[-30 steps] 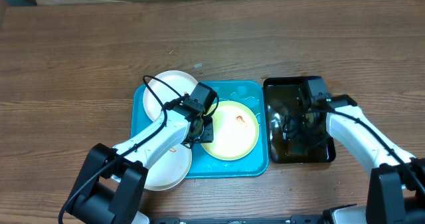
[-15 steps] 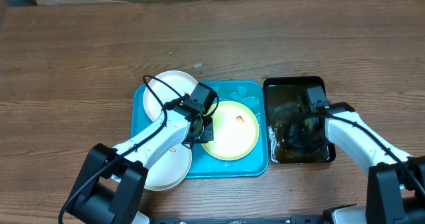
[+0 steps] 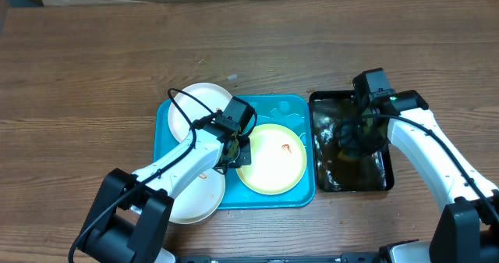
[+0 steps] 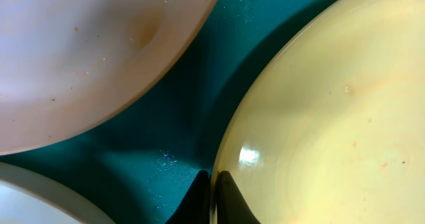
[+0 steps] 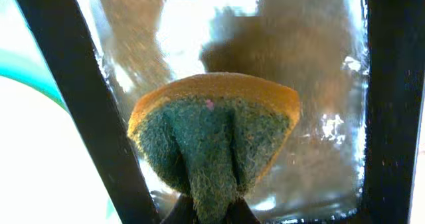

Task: Clean dirty plates on tray and stack at the side
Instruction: 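Grasp the sponge with right gripper and dip it in water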

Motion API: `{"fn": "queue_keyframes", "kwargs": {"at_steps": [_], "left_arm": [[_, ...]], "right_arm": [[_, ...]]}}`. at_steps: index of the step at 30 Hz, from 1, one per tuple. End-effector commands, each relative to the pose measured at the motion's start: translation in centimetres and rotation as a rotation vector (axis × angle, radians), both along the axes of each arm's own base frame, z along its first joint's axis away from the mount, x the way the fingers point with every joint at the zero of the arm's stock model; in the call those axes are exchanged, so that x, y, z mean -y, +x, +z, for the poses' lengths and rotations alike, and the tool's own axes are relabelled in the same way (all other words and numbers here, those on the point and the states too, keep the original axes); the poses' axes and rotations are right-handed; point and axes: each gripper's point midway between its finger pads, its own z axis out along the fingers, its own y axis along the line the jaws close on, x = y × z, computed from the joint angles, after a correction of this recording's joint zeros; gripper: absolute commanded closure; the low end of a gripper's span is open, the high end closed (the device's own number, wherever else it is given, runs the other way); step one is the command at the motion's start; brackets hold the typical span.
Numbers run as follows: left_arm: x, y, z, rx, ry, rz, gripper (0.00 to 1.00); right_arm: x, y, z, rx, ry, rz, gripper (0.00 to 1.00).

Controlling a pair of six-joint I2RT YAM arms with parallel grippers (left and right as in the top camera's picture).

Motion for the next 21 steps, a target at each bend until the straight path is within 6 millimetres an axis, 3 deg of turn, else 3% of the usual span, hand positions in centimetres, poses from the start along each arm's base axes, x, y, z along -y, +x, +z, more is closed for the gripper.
{"fn": "queue_keyframes", "kwargs": {"at_steps": [1,11,18,21], "left_arm": [[-0.3,-0.1,-0.3,-0.006,0.010,0.004,0.96],[-0.5,0.1,-0.3,-0.002,0.010,0.014,0.96],[-2.5,0.9,-0.1,-0.023,0.001,0.171,0.96],[-2.9,1.1,-0.1,-0.029,-0.009,0.192,0.96]], "right_arm": [[0.0,0.5,0.6,0.018,0.001,0.001,0.96],[1.2,0.1,-0.7,0.012,-0.057,-0.090,0.96],[1.9,-0.1,-1.1,0.012,-0.087,-0.099,0.96],[-1.1,0.4,-0.7,0.024,0.085,-0.009,0.96]]}}
